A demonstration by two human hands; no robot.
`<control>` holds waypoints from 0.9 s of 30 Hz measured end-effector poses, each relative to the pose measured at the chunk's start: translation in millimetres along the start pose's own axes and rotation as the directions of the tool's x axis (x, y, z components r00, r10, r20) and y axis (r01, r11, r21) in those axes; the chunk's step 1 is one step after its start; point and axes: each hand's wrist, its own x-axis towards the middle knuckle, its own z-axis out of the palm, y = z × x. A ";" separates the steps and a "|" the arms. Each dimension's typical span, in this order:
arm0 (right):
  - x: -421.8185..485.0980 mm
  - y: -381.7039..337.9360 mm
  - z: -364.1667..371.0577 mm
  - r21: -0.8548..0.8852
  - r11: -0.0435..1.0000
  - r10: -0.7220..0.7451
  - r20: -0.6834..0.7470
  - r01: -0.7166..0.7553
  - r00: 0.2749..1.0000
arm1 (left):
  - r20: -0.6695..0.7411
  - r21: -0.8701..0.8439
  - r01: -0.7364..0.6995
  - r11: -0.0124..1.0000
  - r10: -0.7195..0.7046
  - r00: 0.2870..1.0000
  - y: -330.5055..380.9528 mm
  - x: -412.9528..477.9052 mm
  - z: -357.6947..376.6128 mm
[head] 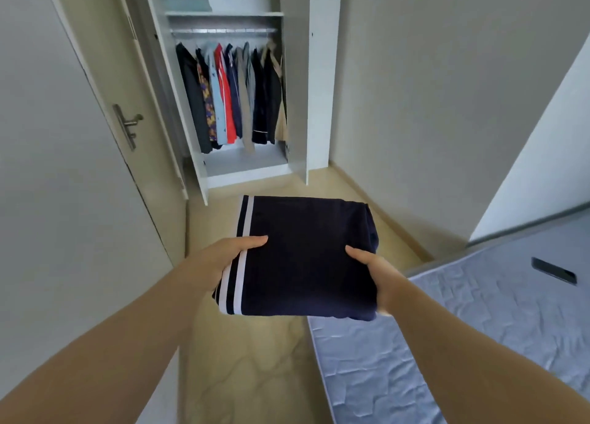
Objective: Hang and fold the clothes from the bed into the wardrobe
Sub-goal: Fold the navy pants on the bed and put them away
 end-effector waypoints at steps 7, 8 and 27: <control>54.5 -47.4 90.6 -0.138 0.990 0.013 0.071 -0.003 0.997 | -0.107 -0.097 0.002 0.995 -0.012 0.994 33.4 27.5 -79.7; 62.6 -53.6 98.7 -0.152 0.988 0.014 0.081 -0.002 0.997 | -0.114 -0.103 0.000 0.995 -0.012 0.993 38.0 32.8 -86.7; 328.5 -297.8 247.0 -0.203 0.975 -0.014 0.332 0.086 0.943 | -0.337 -0.140 -0.125 0.982 0.072 0.939 268.3 258.0 -205.9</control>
